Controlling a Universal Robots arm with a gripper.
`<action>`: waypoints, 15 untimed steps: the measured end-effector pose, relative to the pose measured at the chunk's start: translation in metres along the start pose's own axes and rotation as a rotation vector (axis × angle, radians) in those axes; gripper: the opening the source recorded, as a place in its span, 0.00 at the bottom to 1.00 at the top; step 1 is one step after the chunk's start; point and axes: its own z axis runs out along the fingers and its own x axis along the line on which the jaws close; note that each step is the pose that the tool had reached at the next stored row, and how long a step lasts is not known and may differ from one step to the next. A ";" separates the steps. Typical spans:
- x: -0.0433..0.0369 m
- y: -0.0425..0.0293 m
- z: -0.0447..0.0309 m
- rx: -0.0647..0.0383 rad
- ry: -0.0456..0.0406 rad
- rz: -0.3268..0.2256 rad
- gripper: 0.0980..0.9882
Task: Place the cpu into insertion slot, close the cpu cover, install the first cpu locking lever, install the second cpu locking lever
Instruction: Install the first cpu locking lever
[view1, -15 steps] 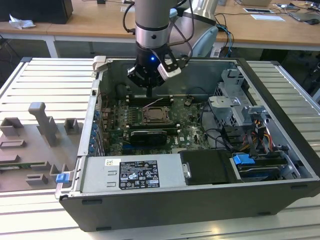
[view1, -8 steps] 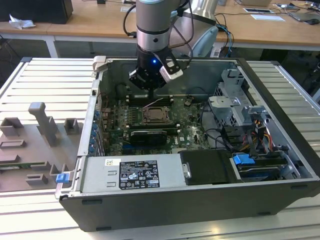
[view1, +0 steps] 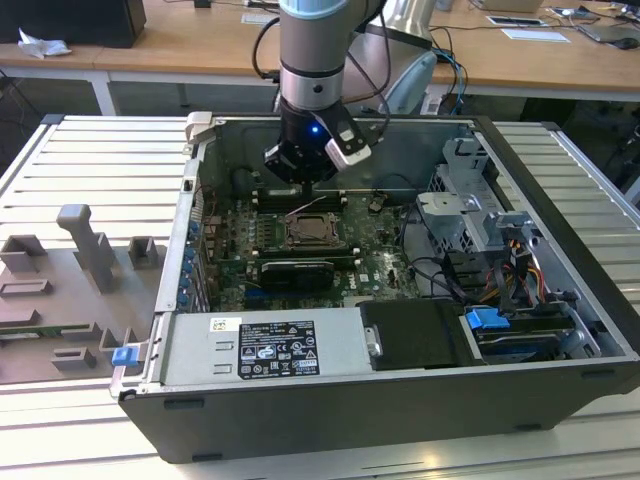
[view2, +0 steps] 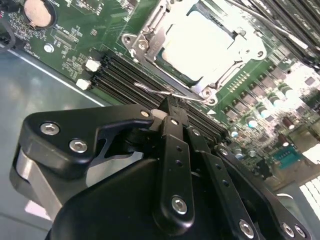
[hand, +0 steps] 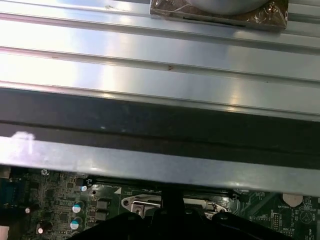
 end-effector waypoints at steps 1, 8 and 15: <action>-0.0011 0.0002 0.0010 0.000 0.0001 0.000 0.01; -0.0108 0.0005 0.0074 -0.002 -0.0001 0.000 0.01; -0.0124 -0.0006 0.0113 -0.023 -0.0055 0.002 0.01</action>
